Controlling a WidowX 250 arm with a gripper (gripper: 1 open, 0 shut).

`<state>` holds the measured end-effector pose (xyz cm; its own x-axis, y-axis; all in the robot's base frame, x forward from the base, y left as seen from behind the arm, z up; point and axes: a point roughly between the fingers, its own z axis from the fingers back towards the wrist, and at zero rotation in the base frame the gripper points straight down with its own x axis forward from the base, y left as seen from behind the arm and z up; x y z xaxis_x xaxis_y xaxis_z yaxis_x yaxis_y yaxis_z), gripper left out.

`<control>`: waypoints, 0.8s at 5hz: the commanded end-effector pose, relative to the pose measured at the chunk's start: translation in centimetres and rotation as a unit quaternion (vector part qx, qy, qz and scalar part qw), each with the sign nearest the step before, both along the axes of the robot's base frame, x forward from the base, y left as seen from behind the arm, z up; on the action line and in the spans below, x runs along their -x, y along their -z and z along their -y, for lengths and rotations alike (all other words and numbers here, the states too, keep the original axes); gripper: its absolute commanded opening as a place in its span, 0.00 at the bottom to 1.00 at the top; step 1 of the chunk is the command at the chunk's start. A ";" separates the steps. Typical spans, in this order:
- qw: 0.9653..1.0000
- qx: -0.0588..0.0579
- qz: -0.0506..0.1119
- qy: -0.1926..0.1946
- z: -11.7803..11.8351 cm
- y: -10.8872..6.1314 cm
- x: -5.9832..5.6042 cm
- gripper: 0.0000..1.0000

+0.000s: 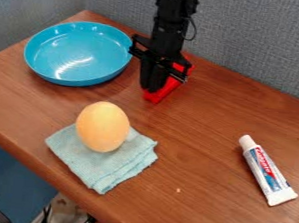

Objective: Put the red object on the blue plate

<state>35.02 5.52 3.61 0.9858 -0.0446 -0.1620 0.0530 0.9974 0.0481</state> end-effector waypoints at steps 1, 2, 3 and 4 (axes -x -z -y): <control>0.999 -0.004 0.038 -0.005 -0.8 -2.7 -0.7 0.00; 0.999 -0.001 0.040 -0.003 -0.8 -3.2 -0.6 0.00; 0.999 0.001 0.043 -0.001 -0.8 -3.6 -0.6 0.00; 0.999 0.003 0.045 0.002 -0.7 -4.0 -0.6 0.00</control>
<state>34.72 5.45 4.21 0.9830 -0.0669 -0.1712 0.0725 0.9970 0.0265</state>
